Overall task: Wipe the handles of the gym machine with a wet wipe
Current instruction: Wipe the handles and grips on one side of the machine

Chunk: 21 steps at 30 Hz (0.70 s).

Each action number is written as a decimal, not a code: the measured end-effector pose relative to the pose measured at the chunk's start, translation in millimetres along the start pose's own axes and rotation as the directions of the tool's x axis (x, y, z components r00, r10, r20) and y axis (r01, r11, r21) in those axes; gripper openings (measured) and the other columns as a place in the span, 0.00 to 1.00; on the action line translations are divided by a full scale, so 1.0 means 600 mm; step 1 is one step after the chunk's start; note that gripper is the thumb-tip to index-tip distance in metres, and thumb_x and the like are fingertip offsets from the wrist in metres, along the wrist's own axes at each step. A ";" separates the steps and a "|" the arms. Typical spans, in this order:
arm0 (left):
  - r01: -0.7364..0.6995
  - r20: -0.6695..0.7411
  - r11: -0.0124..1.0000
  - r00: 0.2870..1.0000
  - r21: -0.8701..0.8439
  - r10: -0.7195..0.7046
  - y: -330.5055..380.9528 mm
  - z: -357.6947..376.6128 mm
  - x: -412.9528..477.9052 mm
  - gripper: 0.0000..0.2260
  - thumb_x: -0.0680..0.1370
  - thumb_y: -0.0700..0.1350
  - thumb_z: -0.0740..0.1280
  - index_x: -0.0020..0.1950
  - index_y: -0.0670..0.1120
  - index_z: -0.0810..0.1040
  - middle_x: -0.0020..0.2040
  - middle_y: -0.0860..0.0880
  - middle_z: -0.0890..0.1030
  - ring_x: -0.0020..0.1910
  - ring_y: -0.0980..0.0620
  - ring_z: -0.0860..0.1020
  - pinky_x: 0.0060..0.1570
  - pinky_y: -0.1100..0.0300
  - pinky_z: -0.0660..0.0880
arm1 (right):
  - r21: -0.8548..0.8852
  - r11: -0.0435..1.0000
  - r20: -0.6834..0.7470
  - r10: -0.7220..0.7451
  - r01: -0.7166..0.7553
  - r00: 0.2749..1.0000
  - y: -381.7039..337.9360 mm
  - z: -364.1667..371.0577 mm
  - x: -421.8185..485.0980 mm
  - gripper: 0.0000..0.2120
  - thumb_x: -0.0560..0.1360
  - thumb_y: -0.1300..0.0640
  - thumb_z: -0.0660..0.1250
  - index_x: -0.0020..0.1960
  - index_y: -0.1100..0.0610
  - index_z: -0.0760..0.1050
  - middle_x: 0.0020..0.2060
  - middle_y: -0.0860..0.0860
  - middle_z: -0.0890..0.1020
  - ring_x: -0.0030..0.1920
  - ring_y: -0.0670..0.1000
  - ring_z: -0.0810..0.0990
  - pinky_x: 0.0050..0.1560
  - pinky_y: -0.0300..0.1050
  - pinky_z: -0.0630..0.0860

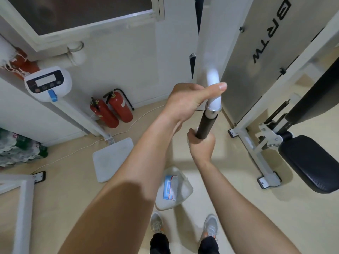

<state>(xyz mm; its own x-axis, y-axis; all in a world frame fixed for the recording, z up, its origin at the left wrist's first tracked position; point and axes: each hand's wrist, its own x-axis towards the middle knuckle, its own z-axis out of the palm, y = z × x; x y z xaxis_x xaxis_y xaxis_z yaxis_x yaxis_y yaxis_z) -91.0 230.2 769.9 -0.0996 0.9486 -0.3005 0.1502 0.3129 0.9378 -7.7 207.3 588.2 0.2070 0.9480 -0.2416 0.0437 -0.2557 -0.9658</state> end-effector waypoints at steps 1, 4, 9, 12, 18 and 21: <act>-0.006 0.004 1.000 1.000 -0.004 0.006 -0.001 0.001 -0.002 0.25 0.71 0.58 0.76 0.33 0.49 0.62 0.29 0.54 0.60 0.23 0.59 0.66 0.31 0.62 0.62 | 0.006 1.000 -0.056 0.022 -0.022 0.998 0.010 0.004 -0.002 0.15 0.68 0.59 0.68 0.32 0.56 0.62 0.28 0.52 0.66 0.31 0.52 0.63 0.33 0.46 0.63; -0.024 0.019 1.000 1.000 -0.016 0.024 -0.002 0.002 -0.009 0.27 0.71 0.58 0.76 0.34 0.49 0.58 0.35 0.48 0.57 0.26 0.55 0.62 0.33 0.58 0.60 | -0.017 1.000 0.013 0.006 -0.006 1.000 0.004 -0.005 -0.003 0.16 0.68 0.60 0.69 0.31 0.56 0.61 0.27 0.52 0.65 0.30 0.52 0.62 0.33 0.46 0.63; -0.031 0.035 0.999 0.999 -0.016 0.031 -0.003 0.000 -0.017 0.26 0.70 0.59 0.76 0.33 0.49 0.60 0.34 0.50 0.58 0.27 0.55 0.63 0.34 0.58 0.61 | -0.107 0.976 0.489 -0.116 0.191 0.864 -0.104 -0.069 0.008 0.16 0.71 0.72 0.72 0.34 0.58 0.69 0.28 0.47 0.71 0.30 0.48 0.70 0.32 0.42 0.69; -0.052 0.035 0.998 0.998 -0.028 0.053 -0.003 0.006 -0.017 0.25 0.70 0.57 0.77 0.33 0.47 0.63 0.31 0.50 0.58 0.27 0.54 0.63 0.32 0.60 0.61 | -0.066 0.972 0.739 -0.106 0.227 0.665 -0.173 -0.101 0.031 0.11 0.68 0.68 0.71 0.35 0.59 0.70 0.28 0.46 0.74 0.31 0.48 0.73 0.34 0.42 0.72; -0.062 -0.029 0.988 0.998 -0.141 0.059 -0.008 0.030 -0.004 0.25 0.72 0.50 0.77 0.28 0.47 0.63 0.23 0.55 0.60 0.22 0.54 0.63 0.24 0.68 0.60 | 0.041 0.953 0.333 -0.296 0.300 0.895 -0.153 -0.069 0.007 0.11 0.66 0.69 0.68 0.32 0.63 0.66 0.26 0.51 0.71 0.28 0.50 0.69 0.29 0.44 0.68; -0.058 -0.025 0.993 0.998 -0.102 0.055 -0.005 0.029 0.005 0.25 0.72 0.52 0.77 0.27 0.49 0.63 0.22 0.56 0.61 0.22 0.56 0.63 0.23 0.70 0.60 | 0.030 0.970 0.021 -0.241 0.240 0.970 -0.076 -0.029 0.012 0.16 0.69 0.67 0.70 0.30 0.59 0.64 0.24 0.57 0.69 0.29 0.49 0.66 0.30 0.44 0.64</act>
<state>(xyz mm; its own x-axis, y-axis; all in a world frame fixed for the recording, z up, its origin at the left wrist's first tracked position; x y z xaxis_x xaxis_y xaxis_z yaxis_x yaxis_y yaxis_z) -74.8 232.9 763.1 -0.1161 0.9629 -0.2437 0.0541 0.2512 0.9664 8.6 222.4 632.4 0.1694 0.9855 -0.0039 0.0624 -0.0147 -0.9979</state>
